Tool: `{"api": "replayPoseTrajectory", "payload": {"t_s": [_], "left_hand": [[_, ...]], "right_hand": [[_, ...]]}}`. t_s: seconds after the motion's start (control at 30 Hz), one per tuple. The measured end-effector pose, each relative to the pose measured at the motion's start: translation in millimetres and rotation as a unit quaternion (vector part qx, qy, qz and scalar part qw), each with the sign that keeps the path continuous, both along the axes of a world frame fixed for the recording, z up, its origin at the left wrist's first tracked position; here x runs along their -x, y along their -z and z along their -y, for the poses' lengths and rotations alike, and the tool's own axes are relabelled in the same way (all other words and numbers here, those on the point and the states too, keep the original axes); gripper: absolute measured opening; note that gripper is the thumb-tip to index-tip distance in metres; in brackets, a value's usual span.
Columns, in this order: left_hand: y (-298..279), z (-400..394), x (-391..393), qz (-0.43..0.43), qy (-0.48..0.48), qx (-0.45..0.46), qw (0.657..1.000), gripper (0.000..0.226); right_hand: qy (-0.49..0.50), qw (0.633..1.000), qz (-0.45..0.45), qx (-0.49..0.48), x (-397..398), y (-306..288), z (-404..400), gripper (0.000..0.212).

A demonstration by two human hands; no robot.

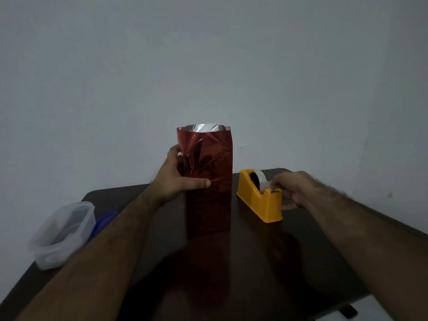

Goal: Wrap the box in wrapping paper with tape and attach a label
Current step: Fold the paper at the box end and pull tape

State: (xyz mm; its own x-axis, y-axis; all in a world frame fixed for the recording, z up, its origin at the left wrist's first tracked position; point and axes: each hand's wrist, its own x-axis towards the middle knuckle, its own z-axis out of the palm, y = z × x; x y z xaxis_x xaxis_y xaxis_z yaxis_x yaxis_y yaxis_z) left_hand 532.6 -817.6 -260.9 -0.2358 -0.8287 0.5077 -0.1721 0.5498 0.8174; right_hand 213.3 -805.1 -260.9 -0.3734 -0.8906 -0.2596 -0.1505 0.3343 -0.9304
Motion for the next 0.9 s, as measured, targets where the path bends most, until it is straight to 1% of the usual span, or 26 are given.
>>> {"api": "replayPoseTrajectory", "payload": {"t_s": [0.1, 0.17, 0.23, 0.3, 0.33, 0.37, 0.5, 0.67, 0.73, 0.8, 0.9], "left_hand": [[2, -3, 0, 0.007, 0.015, 0.005, 1.000, 0.115], [3, -3, 0, 0.007, 0.024, 0.003, 1.000, 0.116], [4, -1, 0, 0.003, 0.027, 0.002, 1.000, 0.117], [4, -1, 0, -0.006, 0.020, 0.003, 1.000, 0.115], [5, -1, 0, -0.010, 0.016, 0.003, 1.000, 0.114], [5, -1, 0, -0.013, 0.015, 0.004, 1.000, 0.114], [8, 1, -2, -0.034, 0.014, -0.001, 0.999, 0.109], [11, 6, -7, -0.056, 0.004, -0.009, 0.998, 0.108], [11, 6, -7, -0.063, 0.000, -0.006, 0.998, 0.107], [11, 6, -7, -0.070, -0.006, 0.002, 0.998, 0.108], [9, 6, -4, -0.089, -0.031, 0.018, 0.995, 0.108]], "right_hand": [[-0.006, 1.000, 0.014, 0.008, -2, 2, -2, 0.047], [-0.001, 0.999, 0.027, 0.021, 0, 3, -1, 0.046], [0.002, 0.999, 0.045, 0.029, 1, 5, -1, 0.039], [0.000, 0.998, 0.052, 0.028, 1, 5, -1, 0.024], [-0.001, 0.998, 0.056, 0.027, 2, 5, -1, 0.019], [-0.002, 0.998, 0.060, 0.025, 3, 7, 0, 0.020], [-0.003, 0.997, 0.074, 0.032, 8, 12, 3, 0.035], [-0.006, 0.995, 0.096, 0.040, 9, 14, 1, 0.038], [-0.005, 0.994, 0.103, 0.041, 6, 12, -3, 0.033], [-0.007, 0.993, 0.113, 0.043, 4, 10, -6, 0.020], [-0.013, 0.991, 0.126, 0.044, 2, 8, -11, 0.014]]}}
